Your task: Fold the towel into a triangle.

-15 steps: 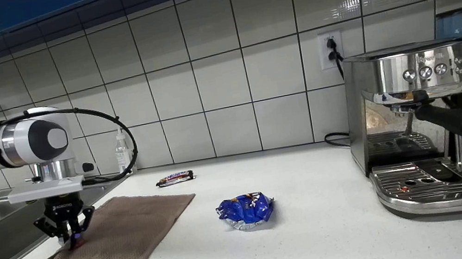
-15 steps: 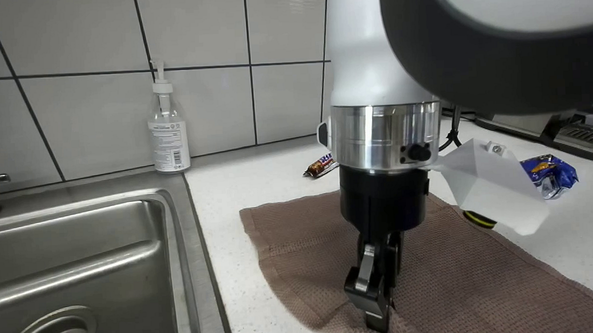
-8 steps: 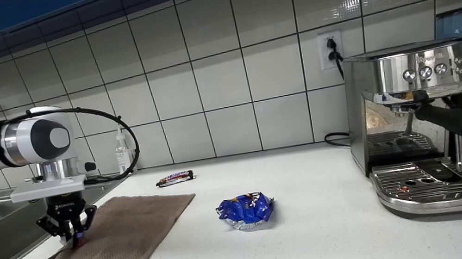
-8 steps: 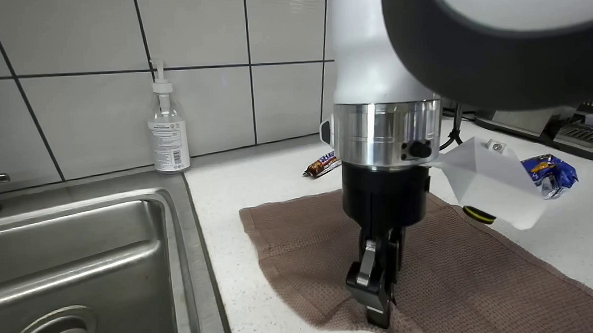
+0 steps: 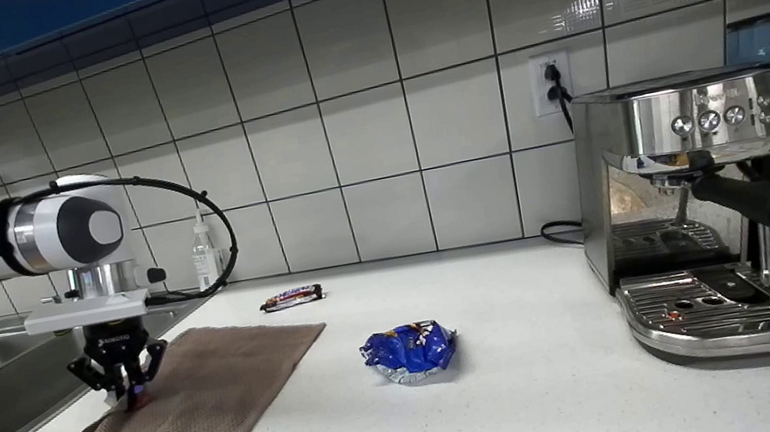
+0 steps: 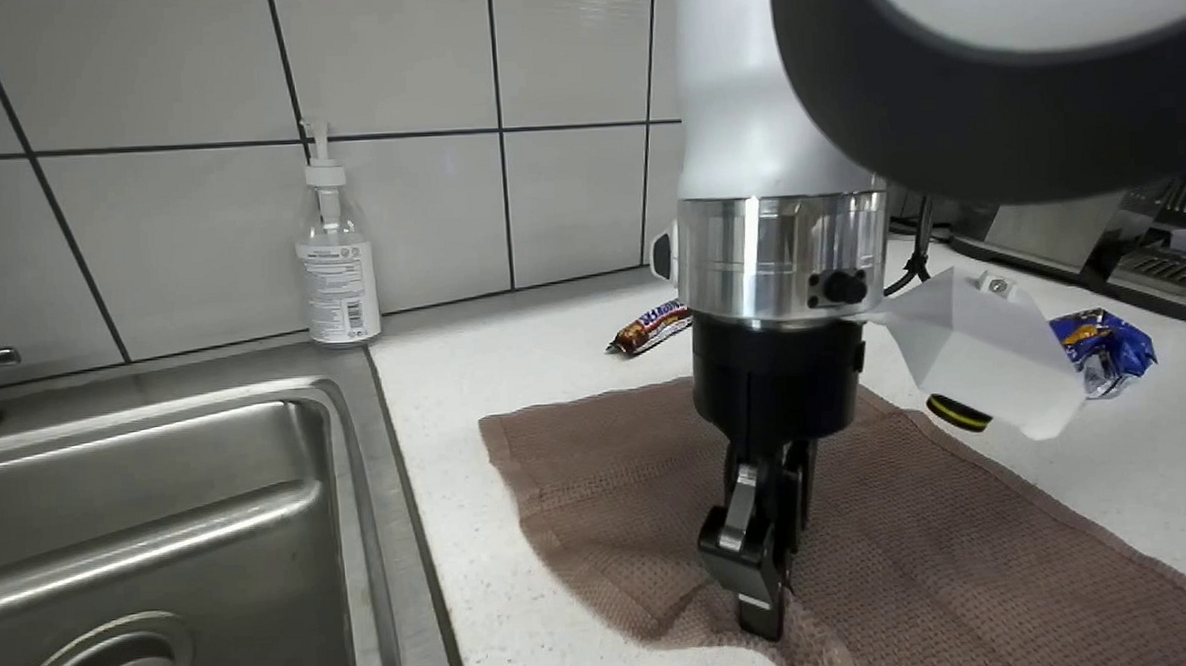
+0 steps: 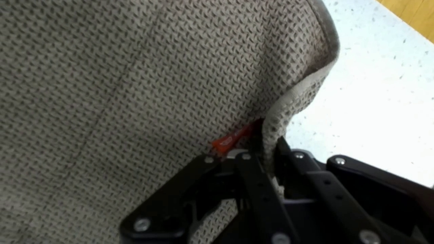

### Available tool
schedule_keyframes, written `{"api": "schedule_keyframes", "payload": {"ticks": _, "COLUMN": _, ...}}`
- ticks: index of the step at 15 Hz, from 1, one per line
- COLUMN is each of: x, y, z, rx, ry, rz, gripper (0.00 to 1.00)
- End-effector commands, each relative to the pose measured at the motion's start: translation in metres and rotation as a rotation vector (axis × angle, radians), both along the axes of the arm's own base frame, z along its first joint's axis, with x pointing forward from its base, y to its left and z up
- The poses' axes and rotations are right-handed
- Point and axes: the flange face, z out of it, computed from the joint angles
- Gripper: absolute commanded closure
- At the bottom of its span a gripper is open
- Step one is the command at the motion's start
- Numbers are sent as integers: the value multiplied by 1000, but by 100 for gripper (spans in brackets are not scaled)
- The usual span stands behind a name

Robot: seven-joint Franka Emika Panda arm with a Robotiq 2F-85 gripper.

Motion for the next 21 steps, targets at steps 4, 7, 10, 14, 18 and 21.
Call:
{"api": "schedule_keyframes", "payload": {"ticks": 4, "x": -2, "y": -8, "z": 22, "rx": 19, "ry": -11, "rz": -20, "gripper": 98}}
{"api": "schedule_keyframes", "payload": {"ticks": 7, "x": 0, "y": -11, "z": 30, "rx": 33, "ry": -20, "rz": -27, "gripper": 98}}
{"api": "schedule_keyframes", "payload": {"ticks": 10, "x": 2, "y": -14, "z": 35, "rx": 43, "ry": -24, "rz": -39, "gripper": 98}}
{"api": "schedule_keyframes", "payload": {"ticks": 14, "x": 6, "y": -22, "z": 41, "rx": 57, "ry": -30, "rz": -46, "gripper": 98}}
{"api": "schedule_keyframes", "payload": {"ticks": 18, "x": 11, "y": -34, "z": 47, "rx": 71, "ry": -38, "rz": -55, "gripper": 98}}
{"api": "schedule_keyframes", "payload": {"ticks": 21, "x": 14, "y": -44, "z": 50, "rx": 82, "ry": -41, "rz": -56, "gripper": 98}}
